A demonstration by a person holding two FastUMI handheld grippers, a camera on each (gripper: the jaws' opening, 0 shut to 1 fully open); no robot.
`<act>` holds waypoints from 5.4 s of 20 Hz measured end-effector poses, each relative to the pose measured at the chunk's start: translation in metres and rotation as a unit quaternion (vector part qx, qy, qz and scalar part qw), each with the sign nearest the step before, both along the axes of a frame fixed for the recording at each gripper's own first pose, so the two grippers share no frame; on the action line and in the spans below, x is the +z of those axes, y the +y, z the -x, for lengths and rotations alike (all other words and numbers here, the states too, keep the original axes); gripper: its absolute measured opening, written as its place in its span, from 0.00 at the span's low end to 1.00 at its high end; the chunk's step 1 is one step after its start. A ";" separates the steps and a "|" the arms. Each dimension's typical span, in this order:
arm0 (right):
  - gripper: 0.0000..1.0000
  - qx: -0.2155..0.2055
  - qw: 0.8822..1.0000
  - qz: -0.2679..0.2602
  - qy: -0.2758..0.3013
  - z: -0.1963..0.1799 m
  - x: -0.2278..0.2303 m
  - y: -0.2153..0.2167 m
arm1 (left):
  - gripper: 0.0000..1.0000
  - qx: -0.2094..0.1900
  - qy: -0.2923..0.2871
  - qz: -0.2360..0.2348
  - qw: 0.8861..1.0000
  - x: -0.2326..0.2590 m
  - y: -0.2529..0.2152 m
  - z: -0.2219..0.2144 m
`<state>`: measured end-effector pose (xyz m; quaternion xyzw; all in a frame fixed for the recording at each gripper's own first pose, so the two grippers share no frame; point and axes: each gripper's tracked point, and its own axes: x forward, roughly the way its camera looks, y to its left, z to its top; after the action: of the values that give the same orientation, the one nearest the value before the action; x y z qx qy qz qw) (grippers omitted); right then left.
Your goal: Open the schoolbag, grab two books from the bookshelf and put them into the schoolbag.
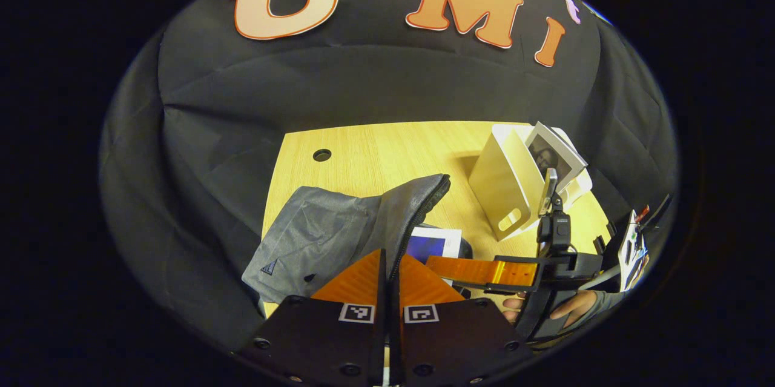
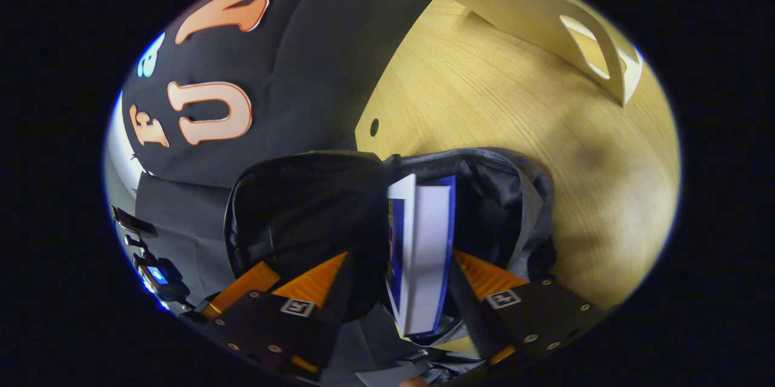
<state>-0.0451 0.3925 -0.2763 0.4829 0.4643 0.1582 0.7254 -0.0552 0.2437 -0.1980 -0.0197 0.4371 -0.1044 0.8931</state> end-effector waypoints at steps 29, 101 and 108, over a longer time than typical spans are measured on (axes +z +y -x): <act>0.98 0.136 0.905 0.400 -0.057 -0.029 0.113 -0.328 | 0.04 0.061 0.047 -0.029 0.997 -0.033 -0.024 0.009; 0.30 -0.105 0.975 0.196 -0.011 0.104 0.179 -0.212 | 0.04 -0.138 0.018 0.005 0.990 0.003 0.034 0.019; 0.28 -0.084 0.988 0.124 -0.037 0.095 0.165 -0.159 | 0.04 -0.120 0.002 0.006 0.993 0.021 0.049 0.005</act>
<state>-0.1398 0.2330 -0.1110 0.4205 0.4111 0.0560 0.8069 -0.0605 0.2923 -0.1772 0.0273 0.4379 -0.2130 0.8730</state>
